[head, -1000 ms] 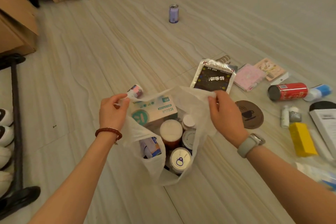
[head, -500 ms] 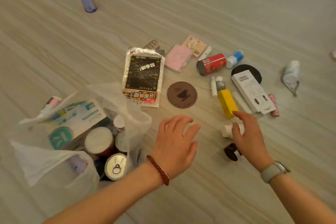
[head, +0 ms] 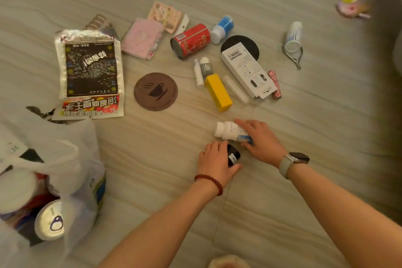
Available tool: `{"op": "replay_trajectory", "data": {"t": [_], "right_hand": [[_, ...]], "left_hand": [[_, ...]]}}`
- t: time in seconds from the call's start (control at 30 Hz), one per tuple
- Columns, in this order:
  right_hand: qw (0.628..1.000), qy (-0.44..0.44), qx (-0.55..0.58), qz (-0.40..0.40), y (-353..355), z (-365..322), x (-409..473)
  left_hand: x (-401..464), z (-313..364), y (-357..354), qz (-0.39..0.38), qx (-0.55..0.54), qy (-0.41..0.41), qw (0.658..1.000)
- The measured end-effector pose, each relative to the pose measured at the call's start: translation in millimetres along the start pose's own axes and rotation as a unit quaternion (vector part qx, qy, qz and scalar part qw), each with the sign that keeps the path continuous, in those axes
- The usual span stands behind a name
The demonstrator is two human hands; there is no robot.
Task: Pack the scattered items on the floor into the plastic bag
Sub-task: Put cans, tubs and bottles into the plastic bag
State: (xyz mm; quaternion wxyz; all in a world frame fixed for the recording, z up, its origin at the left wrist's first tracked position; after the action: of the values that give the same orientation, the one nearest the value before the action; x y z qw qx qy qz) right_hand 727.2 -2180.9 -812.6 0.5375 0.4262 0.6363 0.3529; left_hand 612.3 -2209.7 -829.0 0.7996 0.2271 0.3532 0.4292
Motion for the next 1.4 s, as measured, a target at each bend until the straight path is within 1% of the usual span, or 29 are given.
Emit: {"op": "replay_trajectory", "data": {"t": [0.07,0.1,0.2,0.3,0.37,0.43,0.5,0.57,0.63,0.73,0.8,0.83,0.9,0.97,1.03,1.1,1.17,1.23,1.3,1.4], "right_hand": [[0.999,-0.009,0.044,-0.001,-2,1,-7],[0.998,-0.012,0.068,0.01,-1,0,-10],[0.988,-0.01,0.137,0.072,12,-19,-21],[0.969,0.009,0.22,0.115,32,-55,-36],[0.953,0.045,0.275,0.117,42,-87,-47],[0.935,0.088,0.325,0.108,48,-126,-60],[0.917,0.138,0.355,0.12,58,-166,-73],[0.902,0.209,0.356,0.128,62,-220,-85],[0.886,0.257,0.355,0.153,71,-242,-93],[0.853,0.375,0.3,0.204,81,-298,-109],[0.827,0.453,0.195,0.27,85,-337,-119],[0.816,0.473,0.134,0.303,84,-356,-120],[0.814,0.469,0.043,0.34,84,-386,-108],[0.83,0.434,-0.027,0.35,82,-405,-86],[0.838,0.401,-0.097,0.357,78,-415,-64],[0.844,0.376,-0.137,0.357,73,-420,-45],[0.855,0.352,-0.147,0.35,69,-423,-31],[0.864,0.343,-0.156,0.334,63,-429,-22],[0.87,0.353,-0.162,0.304,51,-433,-17],[0.87,0.374,-0.19,0.257,34,-431,-16]], "left_hand": [[-1,0,1,0.011,-0.012,-0.017,1.0],[-4,-1,5,0.011,-0.016,-0.027,0.999],[-25,-8,33,0.021,-0.023,-0.075,0.997],[-71,-13,81,0.058,0.014,-0.162,0.985],[-107,-24,111,0.065,0.047,-0.187,0.979],[-142,-40,140,0.062,0.071,-0.181,0.979],[-172,-56,170,0.086,0.108,-0.175,0.975],[-205,-84,209,0.143,0.12,-0.134,0.973],[-214,-105,241,0.201,0.113,-0.088,0.969],[-240,-144,285,0.279,0.173,0.01,0.945],[-247,-162,304,0.315,0.192,0.062,0.927],[-247,-172,310,0.325,0.18,0.092,0.924],[-241,-195,316,0.323,0.146,0.163,0.921],[-232,-217,313,0.303,0.153,0.213,0.916],[-228,-232,307,0.287,0.175,0.244,0.91],[-229,-241,305,0.285,0.197,0.263,0.9],[-232,-245,304,0.284,0.22,0.273,0.892],[-232,-247,301,0.282,0.208,0.266,0.898],[-233,-245,298,0.288,0.189,0.246,0.906],[-234,-233,301,0.331,0.149,0.18,0.914]]}}
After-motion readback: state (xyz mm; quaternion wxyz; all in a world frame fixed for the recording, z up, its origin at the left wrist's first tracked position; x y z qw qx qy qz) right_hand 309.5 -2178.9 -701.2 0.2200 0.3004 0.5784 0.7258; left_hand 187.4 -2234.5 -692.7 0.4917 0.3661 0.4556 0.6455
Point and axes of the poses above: each hand's wrist, its own x-axis towards the middle knuckle, its own y-axis out of the back of the hand, z = x × y, the point moved 9 cm from there along x, towards the middle knuckle, and after that the axes turned 8 degrees about -x, right-handed, at the moved point
